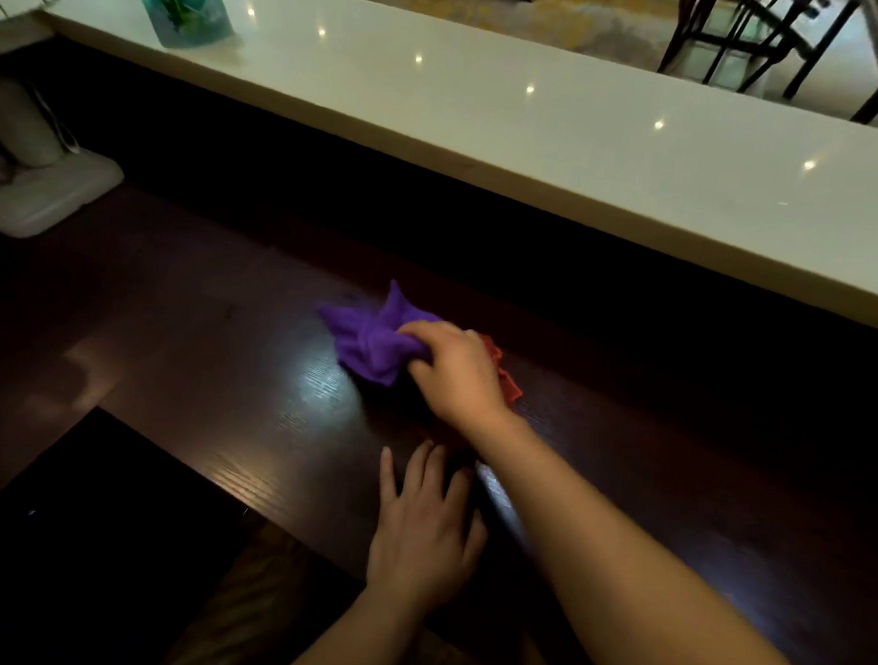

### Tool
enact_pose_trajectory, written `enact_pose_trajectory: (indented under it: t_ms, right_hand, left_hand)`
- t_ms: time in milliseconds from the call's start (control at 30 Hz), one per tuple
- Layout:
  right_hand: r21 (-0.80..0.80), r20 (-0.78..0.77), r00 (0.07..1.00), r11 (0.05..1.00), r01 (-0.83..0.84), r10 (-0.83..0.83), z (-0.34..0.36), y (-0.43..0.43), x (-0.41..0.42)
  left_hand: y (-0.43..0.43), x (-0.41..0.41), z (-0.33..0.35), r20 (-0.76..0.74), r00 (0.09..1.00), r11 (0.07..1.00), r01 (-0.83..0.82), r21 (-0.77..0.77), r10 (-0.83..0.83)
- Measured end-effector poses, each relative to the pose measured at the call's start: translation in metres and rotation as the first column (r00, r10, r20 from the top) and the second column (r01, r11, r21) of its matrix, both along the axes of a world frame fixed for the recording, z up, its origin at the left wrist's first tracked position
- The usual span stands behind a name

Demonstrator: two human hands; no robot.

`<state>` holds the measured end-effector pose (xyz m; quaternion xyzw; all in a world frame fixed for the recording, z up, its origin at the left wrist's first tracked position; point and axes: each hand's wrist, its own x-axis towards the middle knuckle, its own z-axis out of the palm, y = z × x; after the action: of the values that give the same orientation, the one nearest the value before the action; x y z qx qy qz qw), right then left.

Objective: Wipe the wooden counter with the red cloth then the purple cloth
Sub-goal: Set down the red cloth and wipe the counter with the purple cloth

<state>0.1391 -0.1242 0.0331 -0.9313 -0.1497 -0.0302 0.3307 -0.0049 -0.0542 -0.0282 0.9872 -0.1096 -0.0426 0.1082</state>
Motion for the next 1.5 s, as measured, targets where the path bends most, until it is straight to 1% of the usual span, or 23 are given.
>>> enact_pose_trajectory:
  t_ms: [133, 167, 300, 367, 400, 467, 533, 667, 767, 833, 900, 933, 967, 1033, 1067, 1100, 1133, 1200, 1233, 1300, 1367, 1433, 1500]
  right_hand:
    - [-0.037, 0.024, 0.999, 0.998, 0.042, -0.041, 0.009, -0.047, -0.006]
    - [-0.045, 0.037, 0.998, 0.998, 0.049, -0.048, 0.01, -0.058, -0.011]
    - [-0.057, 0.034, 0.988, 0.986, 0.155, -0.153, 0.009, -0.119, -0.047]
    - [-0.075, -0.015, 0.981, 0.979, 0.191, -0.193, 0.003, -0.152, -0.073]
    - [-0.102, -0.068, 0.978, 0.976, 0.19, -0.197, 0.0, -0.166, -0.086]
    - [-0.185, -0.199, 0.963, 0.972, 0.144, -0.181, -0.008, -0.181, -0.109]
    - [-0.251, -0.264, 0.951, 0.964, 0.092, -0.16, -0.02, -0.179, -0.12]
    - [-0.504, -0.148, 0.978, 0.862, 0.053, -0.147, -0.045, -0.151, -0.129]
    - [-0.551, -0.089, 0.993, 0.834, 0.012, -0.074, -0.058, -0.148, -0.162]
    - [-0.543, -0.062, 0.998, 0.839, -0.04, 0.008, -0.06, -0.159, -0.191]
    - [-0.553, -0.034, 0.998, 0.83, -0.068, 0.059, -0.056, -0.179, -0.2]
    - [-0.56, -0.03, 0.999, 0.827, -0.044, 0.032, -0.052, -0.19, -0.193]
    - [-0.56, -0.035, 0.998, 0.829, 0.02, -0.048, -0.048, -0.197, -0.18]
    - [-0.533, -0.068, 0.958, 0.822, 0.201, -0.279, -0.039, -0.203, -0.141]
    - [-0.518, -0.106, 0.929, 0.817, 0.254, -0.356, -0.038, -0.199, -0.12]
    - [-0.505, -0.132, 0.917, 0.822, 0.264, -0.376, -0.041, -0.191, -0.103]
    - [-0.481, -0.125, 0.931, 0.842, 0.245, -0.343, -0.046, -0.182, -0.092]
    - [-0.426, -0.049, 0.968, 0.882, 0.202, -0.246, -0.054, -0.171, -0.078]
    - [-0.385, -0.024, 0.965, 0.893, 0.231, -0.26, -0.056, -0.171, -0.074]
    - [-0.297, -0.011, 0.915, 0.876, 0.381, -0.402, -0.058, -0.177, -0.067]
    - [-0.284, -0.04, 0.875, 0.845, 0.453, -0.483, -0.057, -0.177, -0.064]
    - [-0.271, -0.068, 0.89, 0.867, 0.418, -0.45, -0.055, -0.168, -0.073]
    - [-0.253, -0.074, 0.93, 0.908, 0.333, -0.361, -0.053, -0.156, -0.101]
  left_hand:
    - [-0.004, 0.001, -0.008, 0.008, 1.0, 1.0, -0.02, -0.01, 0.02]
    - [-0.004, 0.001, -0.008, 0.037, 0.999, 1.0, -0.02, -0.022, 0.021]
    - [-0.005, 0.0, -0.012, 0.066, 0.997, 0.999, -0.023, -0.03, 0.025]
    - [-0.004, -0.001, -0.014, 0.086, 0.996, 1.0, -0.017, -0.024, 0.019]
    - [-0.004, -0.001, -0.015, 0.089, 0.996, 1.0, -0.012, -0.016, 0.013]
    - [-0.004, -0.001, -0.015, 0.093, 0.996, 1.0, -0.004, 0.005, 0.003]
    - [-0.005, 0.0, -0.013, 0.1, 0.995, 1.0, -0.004, 0.022, 0.002]
    - [-0.005, -0.002, -0.013, 0.105, 0.994, 1.0, -0.011, 0.023, 0.009]
    - [-0.004, -0.002, -0.013, 0.115, 0.993, 1.0, -0.011, 0.011, 0.01]
    - [-0.002, -0.001, -0.014, 0.122, 0.992, 1.0, -0.011, -0.006, 0.011]
    - [-0.002, -0.001, -0.014, 0.121, 0.993, 1.0, -0.007, -0.01, 0.008]
    - [-0.002, -0.001, -0.014, 0.126, 0.992, 1.0, -0.01, -0.018, 0.012]
    - [-0.002, 0.0, -0.014, 0.131, 0.991, 1.0, -0.013, -0.027, 0.017]
    - [-0.003, -0.001, -0.013, 0.141, 0.99, 0.999, -0.018, -0.048, 0.024]
    - [-0.003, -0.001, -0.012, 0.145, 0.989, 0.998, -0.024, -0.061, 0.033]
    - [-0.003, -0.001, -0.011, 0.145, 0.989, 0.997, -0.031, -0.069, 0.041]
    - [-0.002, -0.001, -0.01, 0.142, 0.989, 0.997, -0.035, -0.074, 0.045]
    - [-0.001, -0.002, -0.01, 0.141, 0.989, 0.995, -0.037, -0.09, 0.05]
    - [-0.001, -0.002, -0.01, 0.143, 0.988, 0.994, -0.037, -0.098, 0.051]
    - [-0.001, -0.004, -0.011, 0.152, 0.987, 0.992, -0.036, -0.117, 0.053]
    - [0.0, -0.004, -0.01, 0.168, 0.984, 0.988, -0.028, -0.149, 0.054]
    - [0.001, -0.005, -0.006, 0.163, 0.985, 0.981, -0.02, -0.191, 0.052]
    - [0.004, -0.003, 0.001, 0.152, 0.986, 0.96, -0.024, -0.28, 0.069]
